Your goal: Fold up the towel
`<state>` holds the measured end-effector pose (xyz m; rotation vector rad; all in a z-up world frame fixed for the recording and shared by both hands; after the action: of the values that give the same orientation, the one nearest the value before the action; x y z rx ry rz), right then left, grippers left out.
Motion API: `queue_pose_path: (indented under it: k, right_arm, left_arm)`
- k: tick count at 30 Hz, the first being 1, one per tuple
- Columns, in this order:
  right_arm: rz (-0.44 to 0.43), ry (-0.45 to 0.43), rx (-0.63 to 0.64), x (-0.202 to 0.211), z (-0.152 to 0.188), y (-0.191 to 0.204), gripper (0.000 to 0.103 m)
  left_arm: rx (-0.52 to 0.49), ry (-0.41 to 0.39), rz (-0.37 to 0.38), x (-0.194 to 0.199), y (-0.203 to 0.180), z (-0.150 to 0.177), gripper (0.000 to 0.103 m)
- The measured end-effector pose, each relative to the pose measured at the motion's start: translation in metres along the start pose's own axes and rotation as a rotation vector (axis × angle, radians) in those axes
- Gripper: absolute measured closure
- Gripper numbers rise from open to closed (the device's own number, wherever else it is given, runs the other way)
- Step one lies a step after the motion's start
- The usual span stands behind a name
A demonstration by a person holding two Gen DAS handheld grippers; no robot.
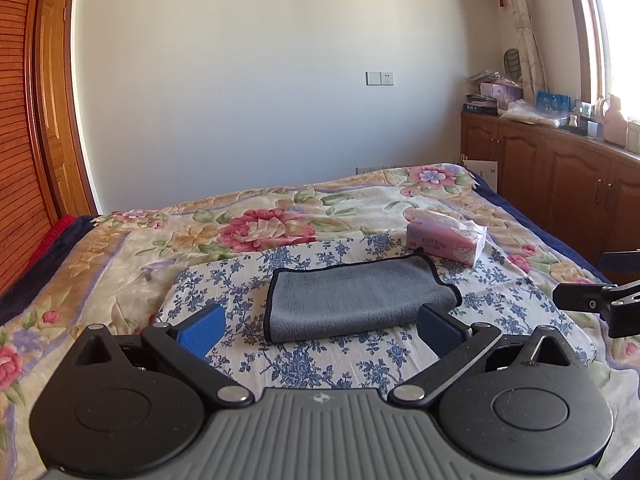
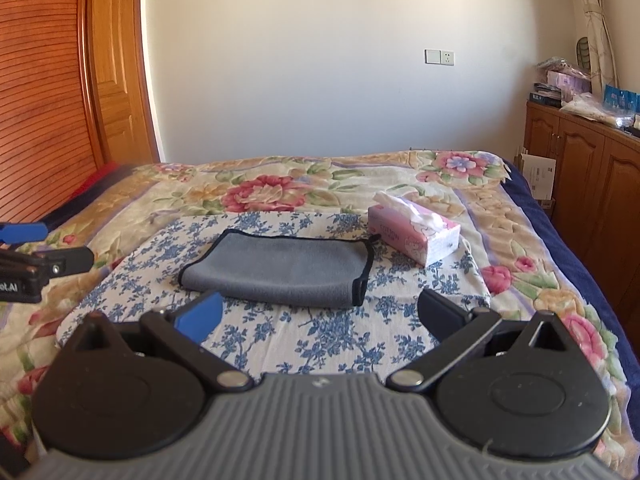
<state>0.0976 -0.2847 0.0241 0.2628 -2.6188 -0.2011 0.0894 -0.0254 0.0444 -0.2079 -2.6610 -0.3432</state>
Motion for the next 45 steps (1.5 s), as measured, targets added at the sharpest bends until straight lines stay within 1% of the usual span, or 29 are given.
queue_pose_path:
  k: [11, 24, 30, 35, 42, 45]
  right_arm:
    - [-0.008, 0.011, -0.005, 0.006, 0.012, 0.005, 0.000]
    - [0.004, 0.018, -0.019, 0.012, 0.023, 0.005, 0.000]
    - [0.013, 0.009, -0.020, 0.013, 0.028, 0.005, 0.000]
    - [0.026, 0.003, -0.021, 0.012, 0.033, 0.003, 0.000]
    - [0.035, -0.012, -0.020, 0.012, 0.035, 0.002, 0.000]
    - [0.038, -0.023, -0.029, 0.012, 0.035, 0.001, 0.000]
  left_arm:
    - [0.025, 0.006, 0.004, 0.002, 0.003, 0.017, 0.000]
    - [0.027, 0.016, -0.012, 0.010, 0.001, 0.041, 0.000]
    - [0.030, 0.019, -0.016, 0.012, 0.001, 0.052, 0.000]
    - [0.007, 0.015, -0.027, 0.013, -0.001, 0.060, 0.000]
    - [0.021, 0.022, -0.032, 0.011, 0.001, 0.070, 0.000]
    - [0.021, 0.012, -0.042, 0.010, 0.001, 0.073, 0.000]
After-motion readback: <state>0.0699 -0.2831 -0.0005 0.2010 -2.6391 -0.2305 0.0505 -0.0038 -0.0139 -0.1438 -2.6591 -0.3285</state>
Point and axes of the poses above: each gripper's, at about its wrist camera, not at the fingertips, and x roughly against the way its jaws point, y to its left, z to its underside, the point moved 1 cm from there along -x, roughly the way its jaws point, and after that the axes turned 8 degrees about -x, right-handed, at the moved point
